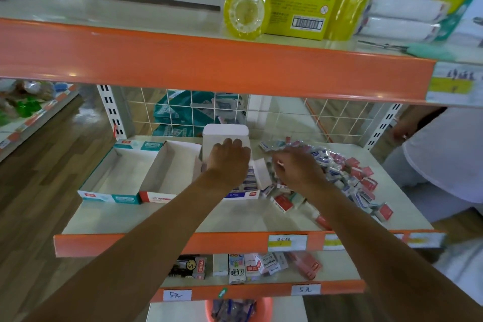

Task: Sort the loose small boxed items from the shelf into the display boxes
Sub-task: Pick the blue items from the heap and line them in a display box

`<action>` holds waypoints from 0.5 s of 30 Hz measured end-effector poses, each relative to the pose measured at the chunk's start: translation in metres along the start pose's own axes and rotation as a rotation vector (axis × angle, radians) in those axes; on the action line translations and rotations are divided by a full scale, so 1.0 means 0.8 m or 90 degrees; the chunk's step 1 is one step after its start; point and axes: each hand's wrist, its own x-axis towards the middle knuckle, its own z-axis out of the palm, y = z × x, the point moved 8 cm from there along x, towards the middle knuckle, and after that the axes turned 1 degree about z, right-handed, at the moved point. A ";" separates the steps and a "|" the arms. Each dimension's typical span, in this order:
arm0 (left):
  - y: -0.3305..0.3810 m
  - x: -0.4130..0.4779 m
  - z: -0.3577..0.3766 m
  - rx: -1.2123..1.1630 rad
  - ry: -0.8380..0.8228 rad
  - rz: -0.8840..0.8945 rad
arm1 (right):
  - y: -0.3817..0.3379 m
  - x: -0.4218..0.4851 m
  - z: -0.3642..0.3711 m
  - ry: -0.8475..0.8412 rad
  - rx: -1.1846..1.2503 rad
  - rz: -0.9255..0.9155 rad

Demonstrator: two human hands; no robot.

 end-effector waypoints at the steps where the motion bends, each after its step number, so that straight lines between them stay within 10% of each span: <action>1: 0.006 0.001 -0.001 0.000 -0.003 0.006 | 0.011 -0.003 -0.004 0.015 -0.016 0.021; 15: 0.001 -0.013 0.002 0.002 -0.022 -0.028 | 0.020 0.005 0.002 -0.008 -0.049 0.063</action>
